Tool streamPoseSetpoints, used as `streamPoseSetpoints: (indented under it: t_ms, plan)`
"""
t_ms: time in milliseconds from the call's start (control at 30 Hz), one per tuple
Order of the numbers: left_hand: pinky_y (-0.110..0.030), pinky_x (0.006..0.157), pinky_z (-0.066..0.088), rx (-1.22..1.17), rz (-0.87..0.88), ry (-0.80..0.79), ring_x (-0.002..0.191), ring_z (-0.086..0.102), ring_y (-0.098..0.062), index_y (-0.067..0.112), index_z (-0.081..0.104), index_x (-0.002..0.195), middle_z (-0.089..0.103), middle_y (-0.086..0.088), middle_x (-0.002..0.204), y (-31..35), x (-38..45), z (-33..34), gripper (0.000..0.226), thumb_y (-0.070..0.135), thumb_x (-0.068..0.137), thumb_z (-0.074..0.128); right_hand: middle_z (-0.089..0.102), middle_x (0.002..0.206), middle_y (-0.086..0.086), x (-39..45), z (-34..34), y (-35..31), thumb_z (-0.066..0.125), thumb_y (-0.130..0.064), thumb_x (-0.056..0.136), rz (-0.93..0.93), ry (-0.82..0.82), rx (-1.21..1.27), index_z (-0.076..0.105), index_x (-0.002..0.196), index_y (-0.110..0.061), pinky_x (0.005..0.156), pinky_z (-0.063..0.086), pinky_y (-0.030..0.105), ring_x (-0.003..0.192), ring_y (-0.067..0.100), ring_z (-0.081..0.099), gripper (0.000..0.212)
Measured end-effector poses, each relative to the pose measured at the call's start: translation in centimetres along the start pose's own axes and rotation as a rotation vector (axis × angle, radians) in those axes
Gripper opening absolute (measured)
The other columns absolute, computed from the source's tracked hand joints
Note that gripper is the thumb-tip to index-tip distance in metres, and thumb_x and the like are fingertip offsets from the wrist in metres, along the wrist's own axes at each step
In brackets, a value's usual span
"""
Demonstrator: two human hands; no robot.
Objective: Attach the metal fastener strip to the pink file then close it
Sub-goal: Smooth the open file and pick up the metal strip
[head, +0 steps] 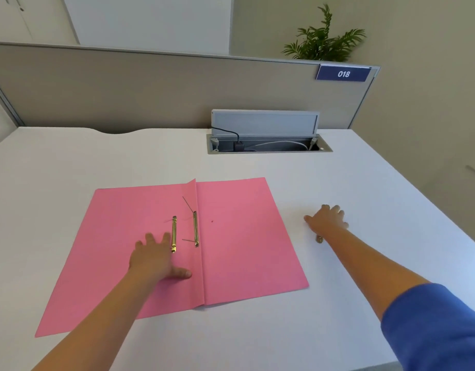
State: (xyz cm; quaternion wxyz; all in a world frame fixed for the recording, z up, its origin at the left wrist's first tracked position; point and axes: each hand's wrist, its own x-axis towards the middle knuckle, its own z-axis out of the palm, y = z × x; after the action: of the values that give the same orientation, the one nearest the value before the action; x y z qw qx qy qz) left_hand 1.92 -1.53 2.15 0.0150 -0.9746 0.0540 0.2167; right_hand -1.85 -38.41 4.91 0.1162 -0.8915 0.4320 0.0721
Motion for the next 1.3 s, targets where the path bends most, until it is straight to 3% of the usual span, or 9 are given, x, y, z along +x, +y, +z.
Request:
streamPoseSetpoints:
  t_ms: [167,567,667,767,867,1000,1133,1300]
  plan:
    - [-0.044,0.099,0.041,0.016,0.007,0.005,0.13,0.034,-0.038,0.024,0.013,0.145,0.024,-0.016,0.147,0.2,0.1,0.0,0.122,0.08,0.048,0.064,0.047,0.128,0.012,0.9,0.7,1.0,0.039,-0.028,0.091,0.098,-0.054,-0.06,0.05,0.128,-0.008,0.1,0.037,0.039,0.122,0.026,0.043,0.043]
    - [-0.046,0.104,0.038,0.028,-0.004,-0.007,0.138,0.025,-0.039,0.027,0.006,0.147,0.015,-0.015,0.154,0.2,0.0,0.0,0.125,0.082,0.05,0.061,0.06,0.112,0.015,1.5,0.8,1.1,0.045,-0.002,0.084,-0.156,0.057,-0.05,0.059,0.111,-0.006,0.087,0.053,0.038,0.108,0.032,0.057,0.031]
    - [-0.047,0.104,0.038,0.025,-0.004,-0.013,0.138,0.023,-0.039,0.027,0.005,0.147,0.014,-0.015,0.155,0.3,-0.1,-0.1,0.124,0.081,0.051,0.061,0.061,0.081,0.011,1.6,0.3,0.9,0.05,0.001,0.081,-0.114,0.04,-0.004,0.057,0.078,-0.003,0.072,0.051,0.031,0.097,0.031,0.066,0.008]
    - [-0.048,0.105,0.038,0.023,-0.004,-0.017,0.139,0.022,-0.04,0.028,0.005,0.147,0.012,-0.016,0.155,0.4,-0.2,-0.2,0.123,0.08,0.051,0.062,0.046,0.058,0.004,1.5,-0.1,0.3,0.053,0.001,0.081,-0.067,0.04,0.06,0.042,0.057,-0.008,0.063,0.046,0.027,0.089,0.028,0.069,0.028]
    - [-0.048,0.104,0.039,0.035,-0.004,-0.014,0.138,0.023,-0.039,0.028,0.005,0.147,0.012,-0.016,0.155,0.3,-0.3,-0.2,0.122,0.081,0.052,0.061,0.045,0.057,0.005,1.4,-0.1,0.0,0.051,0.001,0.082,-0.054,0.036,0.112,0.041,0.055,-0.008,0.061,0.046,0.027,0.081,0.029,0.067,0.03]
    - [-0.048,0.106,0.037,0.029,-0.005,-0.019,0.14,0.02,-0.04,0.027,0.002,0.148,0.009,-0.015,0.157,0.3,-0.3,-0.1,0.125,0.081,0.052,0.06,0.045,0.055,0.006,1.3,0.1,-0.1,0.047,0.003,0.082,-0.043,0.024,0.147,0.041,0.055,-0.009,0.044,0.037,0.023,0.067,0.028,0.057,0.03]
    - [-0.049,0.106,0.038,0.03,-0.008,-0.022,0.141,0.018,-0.041,0.027,0.001,0.148,0.007,-0.016,0.157,0.3,-0.3,-0.1,0.126,0.082,0.051,0.06,0.043,0.057,0.004,1.7,0.4,-0.2,0.047,0.001,0.084,-0.036,0.021,0.151,0.04,0.055,-0.01,0.056,0.04,0.026,0.069,0.026,0.054,0.031]
    - [-0.049,0.106,0.038,0.03,-0.013,-0.024,0.142,0.017,-0.041,0.027,0.0,0.148,0.006,-0.016,0.158,0.3,-0.2,-0.1,0.127,0.082,0.051,0.06,0.043,0.058,0.003,1.9,0.7,-0.1,0.05,-0.002,0.083,-0.021,0.001,0.162,0.04,0.056,-0.011,0.049,0.034,0.024,0.066,0.024,0.052,0.03]
